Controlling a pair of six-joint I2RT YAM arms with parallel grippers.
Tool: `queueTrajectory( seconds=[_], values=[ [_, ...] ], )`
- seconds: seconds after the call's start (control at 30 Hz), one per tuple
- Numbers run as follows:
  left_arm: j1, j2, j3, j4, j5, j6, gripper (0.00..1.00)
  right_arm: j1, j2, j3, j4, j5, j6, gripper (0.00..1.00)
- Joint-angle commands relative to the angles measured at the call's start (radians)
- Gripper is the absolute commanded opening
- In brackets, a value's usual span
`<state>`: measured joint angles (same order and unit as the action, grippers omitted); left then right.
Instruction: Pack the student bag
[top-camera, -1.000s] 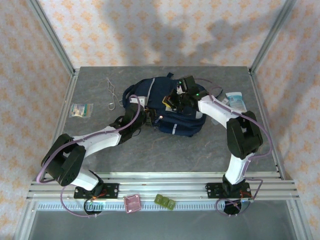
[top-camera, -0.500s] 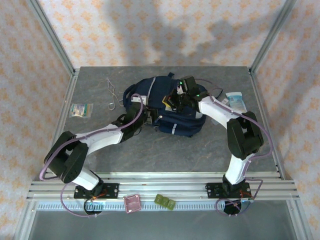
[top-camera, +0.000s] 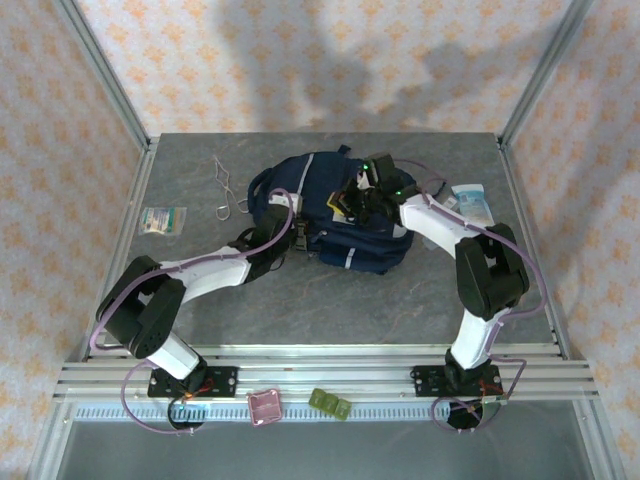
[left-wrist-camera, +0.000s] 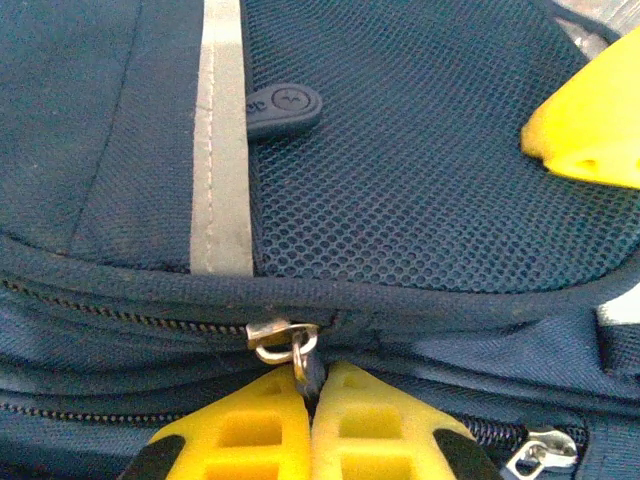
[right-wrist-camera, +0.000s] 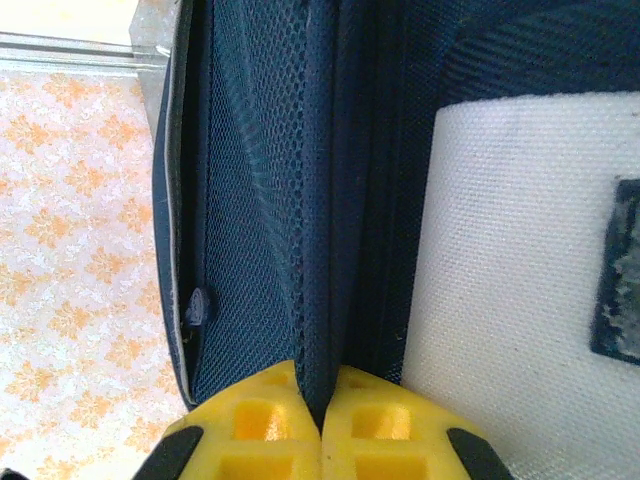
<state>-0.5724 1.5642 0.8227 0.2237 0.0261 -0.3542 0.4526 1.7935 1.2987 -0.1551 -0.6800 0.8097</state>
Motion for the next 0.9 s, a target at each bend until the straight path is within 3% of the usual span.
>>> queueTrajectory(
  seconds=[0.0,0.33,0.6,0.87],
  values=[
    [0.026,-0.04,0.022,-0.108,-0.041,0.055,0.0,0.005,-0.105,0.023,0.071,-0.032,-0.057,0.0],
    [0.161,-0.159,-0.008,-0.209,-0.047,0.128,0.0,0.002,-0.131,-0.062,0.046,-0.028,-0.11,0.0],
    [0.163,-0.134,0.03,-0.255,-0.052,0.155,0.0,0.001,-0.095,-0.004,-0.052,-0.046,-0.223,0.0],
    [0.121,-0.207,-0.033,-0.301,0.018,0.132,0.0,0.002,0.026,0.202,-0.248,-0.016,-0.422,0.0]
  ],
)
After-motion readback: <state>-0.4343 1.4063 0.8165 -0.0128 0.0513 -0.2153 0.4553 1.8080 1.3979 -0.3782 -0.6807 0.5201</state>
